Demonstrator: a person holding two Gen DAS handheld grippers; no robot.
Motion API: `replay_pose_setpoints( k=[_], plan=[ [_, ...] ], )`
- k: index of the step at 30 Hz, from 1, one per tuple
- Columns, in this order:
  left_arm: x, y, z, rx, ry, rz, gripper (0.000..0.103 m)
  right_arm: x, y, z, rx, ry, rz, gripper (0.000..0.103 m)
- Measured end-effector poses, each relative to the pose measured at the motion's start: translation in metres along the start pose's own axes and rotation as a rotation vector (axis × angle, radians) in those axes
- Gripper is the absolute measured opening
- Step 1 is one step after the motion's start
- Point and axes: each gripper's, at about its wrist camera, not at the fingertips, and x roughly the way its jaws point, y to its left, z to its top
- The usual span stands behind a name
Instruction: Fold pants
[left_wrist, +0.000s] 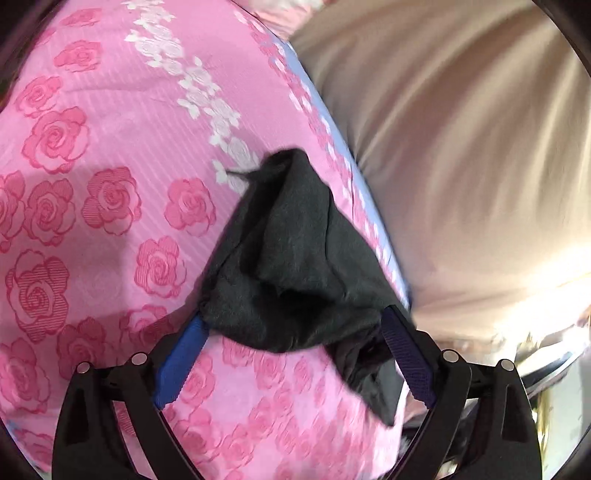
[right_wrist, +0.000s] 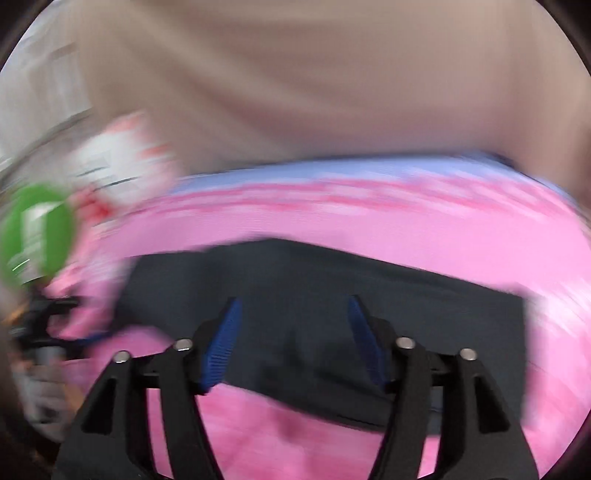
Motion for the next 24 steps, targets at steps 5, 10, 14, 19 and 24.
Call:
replay_pose_setpoints(
  k=[5, 10, 14, 19, 24],
  plan=[
    [0.006, -0.001, 0.002, -0.062, -0.052, -0.001, 0.091, -0.003, -0.135, -0.036, 0.292, 0.070, -0.114, 0.070],
    [0.009, -0.004, 0.000, -0.087, -0.101, 0.018, 0.091, 0.018, -0.144, -0.052, 0.326, 0.078, 0.031, 0.081],
    [0.011, -0.007, 0.001, -0.107, -0.126, 0.039, 0.091, 0.038, -0.117, -0.042, 0.213, 0.122, 0.058, 0.016],
    [0.008, -0.013, 0.006, -0.118, -0.131, 0.046, 0.091, -0.016, -0.130, -0.012, 0.123, 0.003, -0.017, 0.009],
    [0.011, -0.006, 0.002, -0.134, -0.111, 0.064, 0.091, -0.022, -0.177, -0.012, 0.147, 0.006, -0.214, 0.009]
  ],
)
